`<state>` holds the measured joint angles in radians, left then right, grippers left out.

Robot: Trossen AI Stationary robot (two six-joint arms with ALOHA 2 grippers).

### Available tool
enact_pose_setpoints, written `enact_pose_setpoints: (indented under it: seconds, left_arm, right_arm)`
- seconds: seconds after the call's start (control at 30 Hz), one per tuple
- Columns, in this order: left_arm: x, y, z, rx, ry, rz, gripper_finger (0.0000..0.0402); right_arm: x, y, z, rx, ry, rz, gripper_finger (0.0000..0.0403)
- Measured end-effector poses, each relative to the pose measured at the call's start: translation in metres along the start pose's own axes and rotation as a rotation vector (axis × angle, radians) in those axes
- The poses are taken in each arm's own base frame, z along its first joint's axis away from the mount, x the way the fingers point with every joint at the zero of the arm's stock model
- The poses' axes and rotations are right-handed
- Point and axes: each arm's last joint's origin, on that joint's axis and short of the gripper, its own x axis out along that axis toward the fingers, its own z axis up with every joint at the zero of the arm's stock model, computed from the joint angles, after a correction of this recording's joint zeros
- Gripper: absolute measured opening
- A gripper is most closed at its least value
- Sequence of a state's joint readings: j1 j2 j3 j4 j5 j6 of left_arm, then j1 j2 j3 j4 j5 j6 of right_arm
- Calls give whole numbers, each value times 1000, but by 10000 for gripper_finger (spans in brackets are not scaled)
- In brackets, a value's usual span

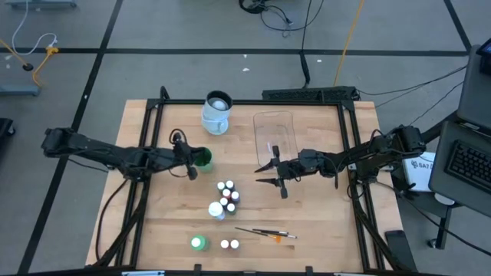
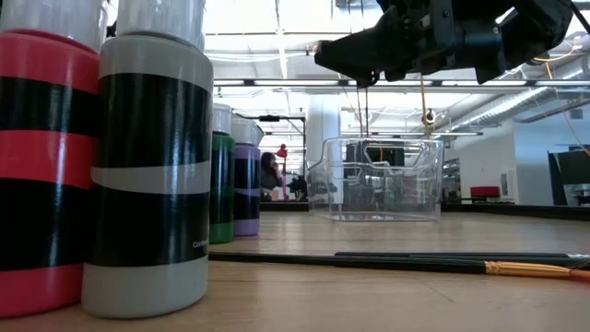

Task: Pick & Place Paint Supplies
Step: Put the gold paintbrush into the green cup, then put the silver paintbrush into the green cup

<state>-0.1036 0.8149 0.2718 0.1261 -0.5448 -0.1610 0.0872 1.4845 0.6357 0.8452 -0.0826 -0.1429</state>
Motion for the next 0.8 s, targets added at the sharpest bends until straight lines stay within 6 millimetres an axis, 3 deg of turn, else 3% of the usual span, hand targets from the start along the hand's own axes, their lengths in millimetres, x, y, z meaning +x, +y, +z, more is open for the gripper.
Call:
enact_pose_setpoints:
  seconds: [0.27, 0.57, 0.7, 0.8]
  left_arm:
    - [-1, -1, 4, 45, -1, -94, 54]
    - [-19, 0, 59, 61, -113, -120, 96]
    - [-37, -8, 89, 69, -159, -295, 96]
    - [-45, -22, 87, 187, -186, -426, 83]
  right_arm:
    - [0, 0, -1, 1, 10, 1, 128]
    - [0, 0, -2, 2, 23, 3, 128]
    - [0, 0, -3, 2, 28, 4, 128]
    - [0, 0, -3, 3, 33, 5, 128]
